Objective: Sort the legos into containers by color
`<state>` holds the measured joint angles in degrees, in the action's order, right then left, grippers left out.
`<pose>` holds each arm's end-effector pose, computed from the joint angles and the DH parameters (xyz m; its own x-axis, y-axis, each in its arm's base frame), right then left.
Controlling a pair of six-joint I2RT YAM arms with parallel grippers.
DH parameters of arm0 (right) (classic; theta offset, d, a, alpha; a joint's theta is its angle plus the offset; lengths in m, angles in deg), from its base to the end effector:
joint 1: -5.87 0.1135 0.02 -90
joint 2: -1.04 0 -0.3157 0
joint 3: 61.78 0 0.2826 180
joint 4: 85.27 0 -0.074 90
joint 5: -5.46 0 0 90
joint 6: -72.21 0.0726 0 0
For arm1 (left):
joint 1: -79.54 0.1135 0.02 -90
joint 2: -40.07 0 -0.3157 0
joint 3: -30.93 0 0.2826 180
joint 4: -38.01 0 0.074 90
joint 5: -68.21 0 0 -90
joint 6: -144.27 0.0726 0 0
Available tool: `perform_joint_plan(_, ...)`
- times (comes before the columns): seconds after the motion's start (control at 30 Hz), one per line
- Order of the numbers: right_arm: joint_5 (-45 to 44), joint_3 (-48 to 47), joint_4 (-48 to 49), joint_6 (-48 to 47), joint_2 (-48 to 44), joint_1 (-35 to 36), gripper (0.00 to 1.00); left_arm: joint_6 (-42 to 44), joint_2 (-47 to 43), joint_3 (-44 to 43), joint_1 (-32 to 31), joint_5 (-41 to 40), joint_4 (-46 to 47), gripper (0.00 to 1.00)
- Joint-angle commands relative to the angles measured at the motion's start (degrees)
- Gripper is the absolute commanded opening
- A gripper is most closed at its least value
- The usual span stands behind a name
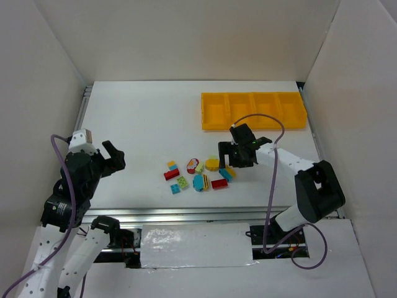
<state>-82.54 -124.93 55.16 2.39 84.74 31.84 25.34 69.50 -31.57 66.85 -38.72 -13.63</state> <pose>0.2893 0.1437 0.2010 -0.8880 -0.0491 -0.4572 -0.1565 0.9672 0.2003 0.1196 -0.0053 0.3771 -0.2433 -0.4196 -0.8745 -0.2021 0.9037 -0.3774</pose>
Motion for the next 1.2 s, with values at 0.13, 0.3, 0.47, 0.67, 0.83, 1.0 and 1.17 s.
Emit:
perform_joint_plan(0.13, -1.1, -5.1, 1.0, -2.5, 4.8, 1.5, 0.95, -0.3, 0.6, -0.1, -0.4, 0.6, 2.3, 1.00)
perform_joint_plan(0.3, -0.6, -3.8, 0.2, -2.3, 5.2, 2.3, 0.92, -0.3, 0.2, 0.0, -0.5, 0.7, 2.3, 1.00)
perform_joint_plan(0.47, -1.6, -3.3, -1.5, -1.0, 6.6, 3.5, 0.88, -0.2, 0.1, -0.1, -0.6, 0.8, 2.2, 0.99)
perform_joint_plan(0.67, -4.4, -2.7, -2.7, 0.7, 6.7, 3.9, 0.86, -0.1, 0.0, 0.1, -0.6, 1.1, 2.5, 1.00)
perform_joint_plan(0.83, -7.2, -3.2, -4.0, 1.8, 6.9, 3.9, 0.81, 0.0, 0.4, 0.1, -0.7, 1.4, 2.5, 0.99)
perform_joint_plan(1.0, -8.6, -4.7, -5.3, 2.4, 9.0, 3.8, 0.75, 0.1, 0.6, 0.1, -0.8, 1.5, 2.5, 0.99)
perform_joint_plan(1.17, -9.2, -4.7, -5.2, 3.2, 8.7, 3.8, 0.68, 0.2, 0.8, 0.1, -0.8, 1.7, 2.5, 0.99)
